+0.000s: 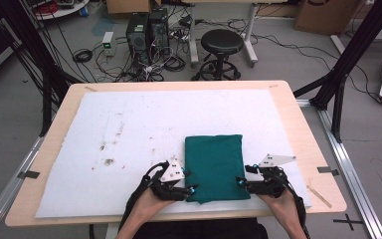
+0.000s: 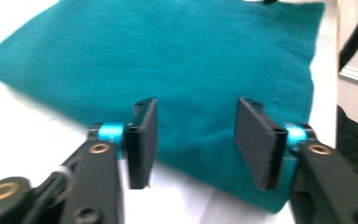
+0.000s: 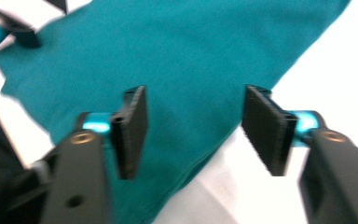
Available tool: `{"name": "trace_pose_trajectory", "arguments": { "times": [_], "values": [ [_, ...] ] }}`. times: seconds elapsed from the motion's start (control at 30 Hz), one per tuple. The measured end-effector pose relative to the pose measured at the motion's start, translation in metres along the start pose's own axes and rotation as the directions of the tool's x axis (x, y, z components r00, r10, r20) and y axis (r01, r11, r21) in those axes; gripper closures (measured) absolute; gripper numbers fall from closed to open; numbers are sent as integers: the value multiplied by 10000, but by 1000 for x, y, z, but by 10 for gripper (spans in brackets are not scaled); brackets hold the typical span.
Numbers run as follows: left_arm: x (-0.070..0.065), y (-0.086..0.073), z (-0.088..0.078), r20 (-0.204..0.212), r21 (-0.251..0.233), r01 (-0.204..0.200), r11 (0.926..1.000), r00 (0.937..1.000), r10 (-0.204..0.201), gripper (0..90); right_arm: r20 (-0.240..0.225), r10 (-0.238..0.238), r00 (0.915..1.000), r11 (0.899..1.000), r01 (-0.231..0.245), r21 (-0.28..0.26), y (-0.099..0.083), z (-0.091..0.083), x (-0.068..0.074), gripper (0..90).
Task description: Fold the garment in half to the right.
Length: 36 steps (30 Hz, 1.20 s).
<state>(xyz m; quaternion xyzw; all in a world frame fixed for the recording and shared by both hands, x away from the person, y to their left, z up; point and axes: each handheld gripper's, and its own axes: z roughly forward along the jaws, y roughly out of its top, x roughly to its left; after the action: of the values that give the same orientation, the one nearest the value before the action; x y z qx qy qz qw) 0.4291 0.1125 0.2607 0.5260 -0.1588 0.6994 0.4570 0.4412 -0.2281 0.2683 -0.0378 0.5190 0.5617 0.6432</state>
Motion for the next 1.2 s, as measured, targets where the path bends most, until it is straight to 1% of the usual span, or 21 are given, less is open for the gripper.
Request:
{"name": "trace_pose_trajectory", "arguments": {
  "times": [0.1,0.17,0.23,0.27,0.37,0.4,0.43,0.47,0.5,0.57,0.63,0.67,0.7,0.73,0.77,0.83,0.93,1.1,1.13,1.17,1.2],
  "values": [
    [11,-2,-13,-402,-202,276,9994,9988,-284,405,382,266,9989,9978,-243,-609,4,-5,-9,303],
    [19,-5,-23,-774,-428,466,9980,9958,-498,380,523,516,9973,9943,-464,-962,6,-8,-13,279],
    [26,-8,-35,-1122,-674,583,9960,9915,-656,359,707,593,9957,9904,-498,-1292,8,-10,-15,256],
    [31,-10,-41,-1284,-767,633,9950,9890,-728,344,850,570,9947,9893,-449,-1390,9,-12,-16,251],
    [45,-16,-61,-1783,-954,889,9915,9784,-1049,310,1227,817,9891,9817,-586,-1812,9,-16,-19,237],
    [50,-19,-68,-1931,-1029,1034,9893,9736,-1218,293,1324,885,9872,9794,-620,-1924,8,-16,-20,233],
    [55,-22,-76,-2102,-1080,1094,9881,9689,-1303,285,1411,898,9859,9798,-620,-1902,8,-16,-22,230],
    [59,-25,-83,-2339,-1211,1187,9855,9615,-1446,284,1437,933,9852,9795,-649,-1905,7,-17,-24,229],
    [62,-28,-88,-2494,-1307,1266,9833,9557,-1562,284,1450,968,9847,9783,-673,-1958,6,-17,-25,228],
    [72,-38,-102,-2850,-1453,1511,9778,9400,-1876,284,1535,1113,9819,9775,-803,-1951,3,-19,-29,226],
    [79,-48,-114,-3135,-1638,1792,9701,9229,-2234,284,1613,1197,9796,9754,-858,-2029,1,-22,-33,225],
    [84,-52,-120,-3217,-1730,1932,9658,9157,-2408,284,1672,1247,9780,9734,-880,-2117,0,-24,-35,223],
    [88,-57,-127,-3409,-1854,2088,9602,9028,-2621,283,1731,1326,9759,9712,-931,-2193,-1,-26,-36,222],
    [91,-61,-133,-3552,-1961,2197,9557,8925,-2781,282,1784,1420,9737,9688,-996,-2270,-2,-29,-38,222],
    [93,-63,-137,-3643,-2015,2261,9530,8859,-2872,282,1863,1487,9712,9670,-1035,-2327,-3,-30,-40,221],
    [98,-70,-148,-3856,-2230,2434,9439,8673,-3147,282,1919,1561,9689,9651,-1083,-2383,-5,-32,-42,221],
    [103,-79,-160,-4055,-2508,2646,9312,8447,-3493,282,1981,1665,9659,9624,-1155,-2457,-7,-34,-45,220],
    [107,-87,-171,-4220,-2711,2840,9197,8237,-3788,282,2068,1715,9632,9618,-1182,-2470,-8,-35,-47,219],
    [108,-87,-172,-4240,-2703,2842,9199,8227,-3787,283,2075,1703,9633,9619,-1168,-2472,-8,-35,-47,220],
    [108,-88,-173,-4243,-2737,2863,9182,8208,-3824,282,2062,1691,9638,9622,-1161,-2465,-8,-35,-47,220],
    [108,-88,-173,-4243,-2723,2870,9184,8209,-3823,282,2041,1697,9641,9629,-1181,-2428,-8,-35,-46,220]
  ]
}}
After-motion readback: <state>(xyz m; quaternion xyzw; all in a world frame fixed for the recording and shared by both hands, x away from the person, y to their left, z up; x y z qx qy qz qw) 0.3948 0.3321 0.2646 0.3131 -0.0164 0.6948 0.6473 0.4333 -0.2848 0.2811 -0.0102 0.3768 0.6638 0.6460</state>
